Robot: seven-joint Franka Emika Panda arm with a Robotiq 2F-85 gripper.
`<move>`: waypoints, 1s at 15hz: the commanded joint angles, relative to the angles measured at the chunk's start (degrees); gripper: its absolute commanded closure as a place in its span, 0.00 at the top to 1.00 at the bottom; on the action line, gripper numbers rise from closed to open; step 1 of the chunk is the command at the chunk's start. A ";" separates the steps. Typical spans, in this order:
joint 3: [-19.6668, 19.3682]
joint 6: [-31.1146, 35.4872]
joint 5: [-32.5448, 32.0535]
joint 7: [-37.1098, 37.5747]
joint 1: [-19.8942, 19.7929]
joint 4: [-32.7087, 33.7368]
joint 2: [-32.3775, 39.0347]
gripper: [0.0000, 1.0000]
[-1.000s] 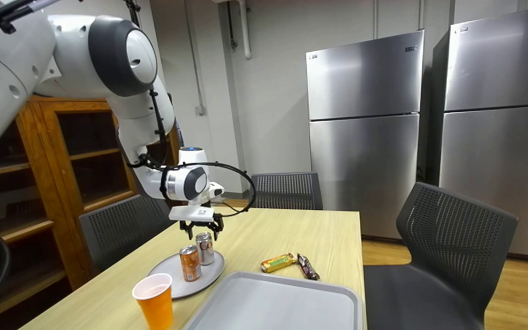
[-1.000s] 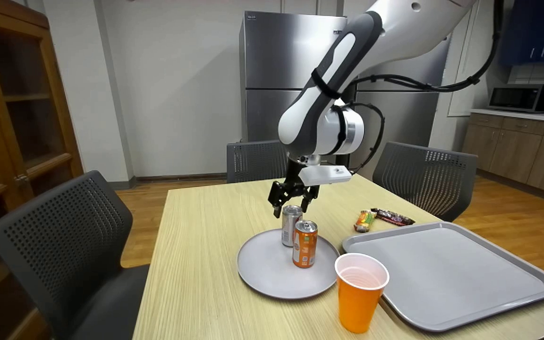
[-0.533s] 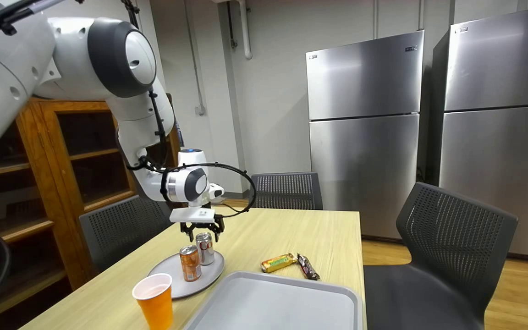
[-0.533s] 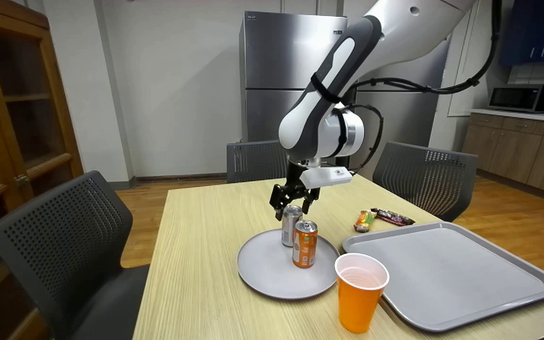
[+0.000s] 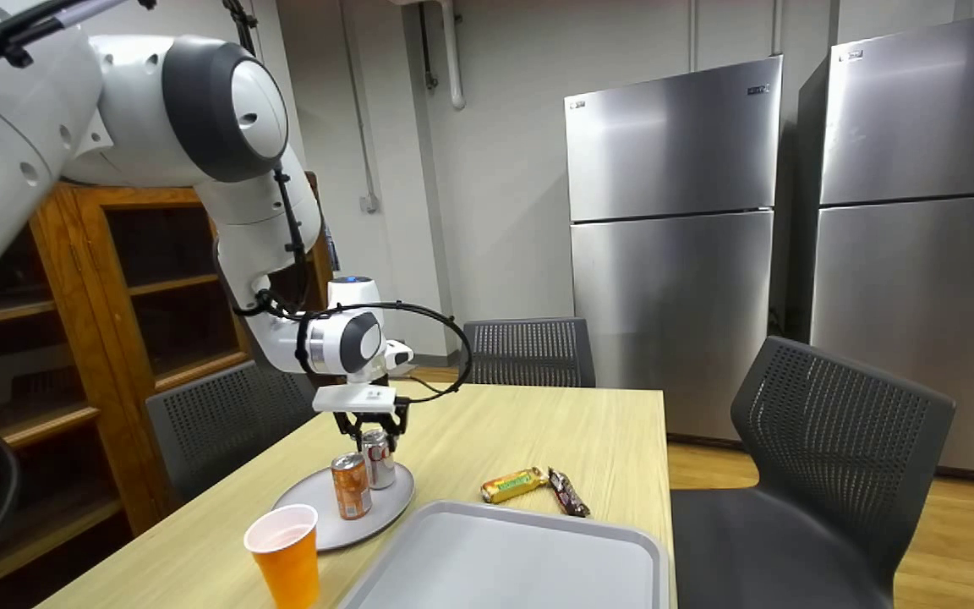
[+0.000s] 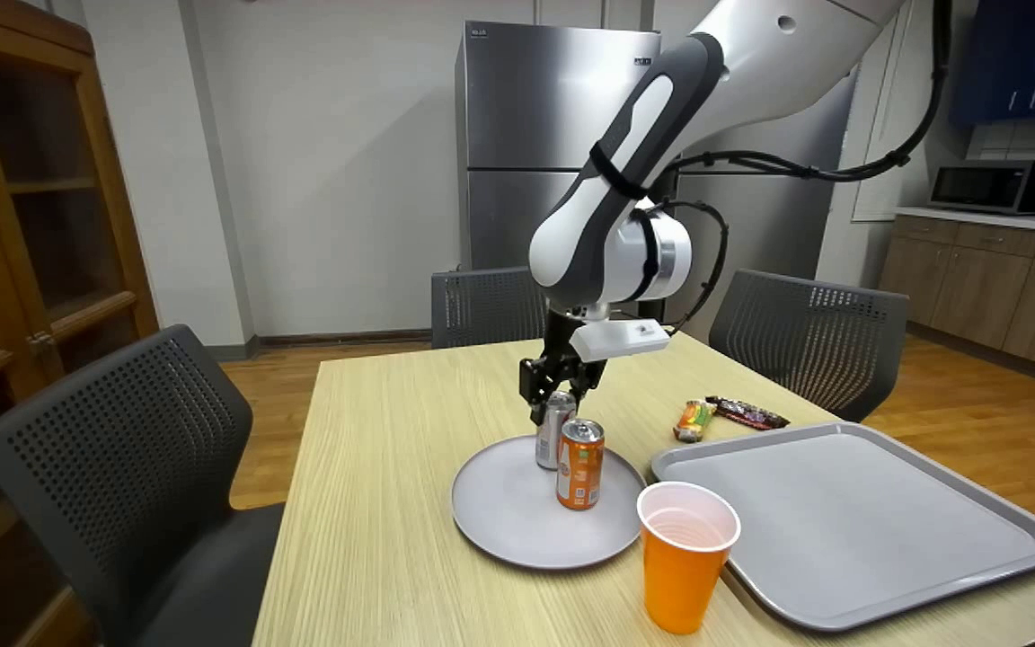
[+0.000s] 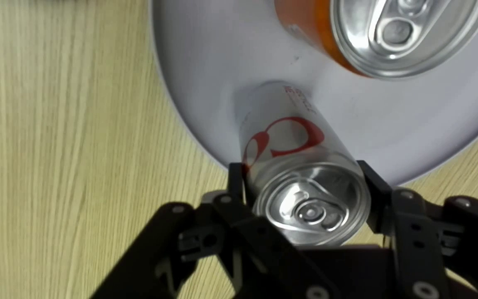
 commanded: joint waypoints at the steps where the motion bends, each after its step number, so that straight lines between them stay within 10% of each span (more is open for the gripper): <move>1: -0.67 -1.57 -1.39 1.35 0.73 1.75 0.51 0.39; 15: 0.63 -0.44 -0.21 0.65 -0.92 -1.34 -4.18 0.38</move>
